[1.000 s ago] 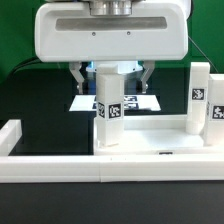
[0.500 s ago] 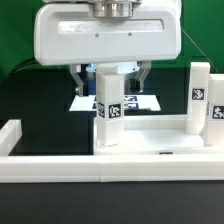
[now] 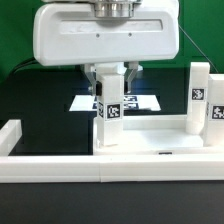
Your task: Assemble desk
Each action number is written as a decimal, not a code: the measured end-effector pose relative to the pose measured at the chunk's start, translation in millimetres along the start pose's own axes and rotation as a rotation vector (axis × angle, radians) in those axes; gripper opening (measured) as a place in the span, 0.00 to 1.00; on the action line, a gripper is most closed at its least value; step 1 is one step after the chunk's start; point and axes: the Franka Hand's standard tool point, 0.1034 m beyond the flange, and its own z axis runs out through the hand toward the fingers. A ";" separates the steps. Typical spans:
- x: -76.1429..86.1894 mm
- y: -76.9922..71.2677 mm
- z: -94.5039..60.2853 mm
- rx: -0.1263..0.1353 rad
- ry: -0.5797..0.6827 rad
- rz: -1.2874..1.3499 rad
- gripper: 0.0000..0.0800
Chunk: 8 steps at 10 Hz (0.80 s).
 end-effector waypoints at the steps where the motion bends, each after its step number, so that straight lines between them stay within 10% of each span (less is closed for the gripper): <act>1: 0.0 0.0 0.0 0.000 0.000 0.018 0.36; 8: 0.2 -0.9 1.5 0.007 0.012 0.688 0.36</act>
Offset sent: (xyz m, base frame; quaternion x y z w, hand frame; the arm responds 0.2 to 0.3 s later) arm -0.0163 0.0017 -0.0087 0.0240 -0.0248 0.2829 0.9585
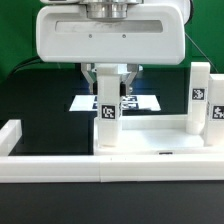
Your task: Assemble desk
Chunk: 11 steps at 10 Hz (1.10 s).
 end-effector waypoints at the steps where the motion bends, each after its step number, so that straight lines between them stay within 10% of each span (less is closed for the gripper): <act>1: 0.0 -0.2 0.0 0.000 0.000 0.063 0.36; 7: -0.1 0.6 0.5 0.012 -0.006 0.546 0.36; 11: 1.0 2.1 2.1 0.008 -0.005 0.408 0.76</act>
Offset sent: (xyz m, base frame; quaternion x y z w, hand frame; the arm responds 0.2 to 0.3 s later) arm -0.0021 0.0031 -0.0022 -0.0145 0.0014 0.1863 0.9824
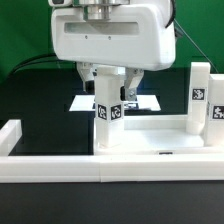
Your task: Assemble desk
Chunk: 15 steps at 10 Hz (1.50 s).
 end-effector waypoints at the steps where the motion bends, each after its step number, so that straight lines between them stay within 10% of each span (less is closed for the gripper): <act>1: -0.2 -2.0 1.1 -0.006 0.010 -0.178 0.80; 13: 1.3 -6.0 -5.2 -0.046 0.014 -1.178 0.81; 15: 3.2 -3.2 -4.3 -0.059 0.010 -1.312 0.50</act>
Offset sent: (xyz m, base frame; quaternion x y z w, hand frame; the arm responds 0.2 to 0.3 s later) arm 0.0070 0.0055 -0.0041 0.0126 -0.0173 -0.2587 0.9657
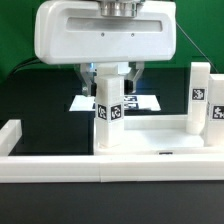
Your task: Assemble desk
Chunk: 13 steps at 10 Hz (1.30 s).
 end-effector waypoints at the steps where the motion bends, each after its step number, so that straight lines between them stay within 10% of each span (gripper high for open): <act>1: -0.1 -0.8 0.5 0.002 -0.001 0.013 0.50; 2: -0.4 -0.2 0.4 0.002 -0.001 0.014 0.36; 13: -3.2 -1.4 2.2 0.058 0.017 0.944 0.36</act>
Offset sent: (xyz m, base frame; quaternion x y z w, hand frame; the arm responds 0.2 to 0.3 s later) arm 0.0000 0.0000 0.0000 0.0000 0.0000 0.0650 0.9979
